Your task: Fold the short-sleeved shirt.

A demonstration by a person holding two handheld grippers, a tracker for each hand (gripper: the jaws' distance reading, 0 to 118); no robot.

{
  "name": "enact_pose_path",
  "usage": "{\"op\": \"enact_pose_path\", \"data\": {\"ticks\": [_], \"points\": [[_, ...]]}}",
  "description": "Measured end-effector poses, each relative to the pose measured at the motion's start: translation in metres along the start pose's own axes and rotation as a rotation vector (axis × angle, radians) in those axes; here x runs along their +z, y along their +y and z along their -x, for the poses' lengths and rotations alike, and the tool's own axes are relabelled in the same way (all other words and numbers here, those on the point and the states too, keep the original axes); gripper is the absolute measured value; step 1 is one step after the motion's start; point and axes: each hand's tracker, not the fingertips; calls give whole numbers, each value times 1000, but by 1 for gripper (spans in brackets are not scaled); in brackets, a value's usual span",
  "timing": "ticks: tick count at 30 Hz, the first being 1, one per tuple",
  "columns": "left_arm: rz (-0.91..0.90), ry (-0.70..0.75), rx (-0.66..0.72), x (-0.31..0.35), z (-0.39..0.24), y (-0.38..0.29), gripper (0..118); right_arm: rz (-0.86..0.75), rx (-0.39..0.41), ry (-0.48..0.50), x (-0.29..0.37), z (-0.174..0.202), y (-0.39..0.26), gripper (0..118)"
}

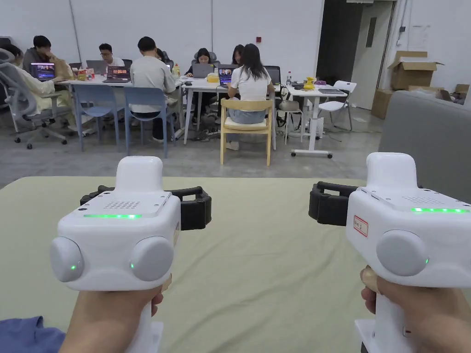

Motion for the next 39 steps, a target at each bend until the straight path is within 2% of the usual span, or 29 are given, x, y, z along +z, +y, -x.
{"op": "enact_pose_path", "data": {"ticks": [39], "points": [[-10,5,10,4,6,6,118,-11,11,-4,2,2,2,118]]}}
